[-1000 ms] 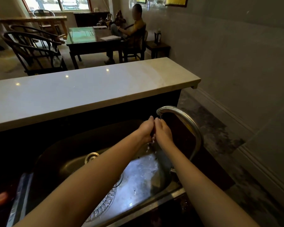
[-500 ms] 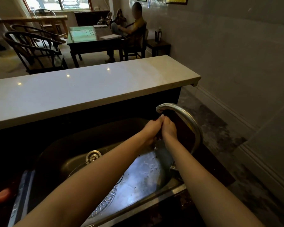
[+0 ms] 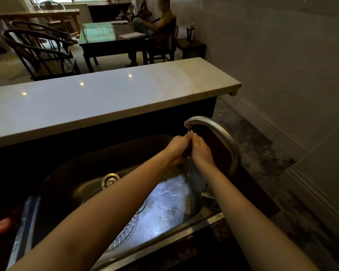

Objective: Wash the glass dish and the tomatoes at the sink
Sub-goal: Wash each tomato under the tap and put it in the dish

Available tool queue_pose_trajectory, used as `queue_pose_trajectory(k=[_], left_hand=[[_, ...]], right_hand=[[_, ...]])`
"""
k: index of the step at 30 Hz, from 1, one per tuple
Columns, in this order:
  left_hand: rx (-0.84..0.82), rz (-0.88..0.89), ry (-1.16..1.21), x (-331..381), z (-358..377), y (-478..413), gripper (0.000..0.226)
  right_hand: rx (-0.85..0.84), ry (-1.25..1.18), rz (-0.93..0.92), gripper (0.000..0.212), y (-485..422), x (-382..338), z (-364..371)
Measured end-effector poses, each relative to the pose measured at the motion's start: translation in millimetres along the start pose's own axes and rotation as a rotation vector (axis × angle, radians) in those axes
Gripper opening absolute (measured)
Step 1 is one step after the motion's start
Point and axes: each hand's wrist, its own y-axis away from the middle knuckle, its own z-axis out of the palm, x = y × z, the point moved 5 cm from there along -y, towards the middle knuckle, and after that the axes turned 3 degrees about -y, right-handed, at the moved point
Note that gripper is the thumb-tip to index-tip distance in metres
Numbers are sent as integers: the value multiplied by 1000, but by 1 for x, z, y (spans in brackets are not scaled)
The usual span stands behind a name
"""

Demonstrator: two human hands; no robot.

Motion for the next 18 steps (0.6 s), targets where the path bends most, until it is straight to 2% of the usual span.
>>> queue_pose_trajectory(k=[3,5,7,12,18], left_hand=[[138,130,-399,0,-18,-3,40],[147,250,-594,2,-21,-1,50],[162,388,-720,5,-20,0,55],[167,499,-789,10,-22,0,57],[156,581,-818,8,-31,1,56]], right_hand=[[-92,-99,79,45,4,8,0],[-135,-288,167,45,6,10,3],[-141,-341,173,41,7,8,4],[-162,-438,140,37,5,5,7],[-50,-195,138,40,2,4,12]])
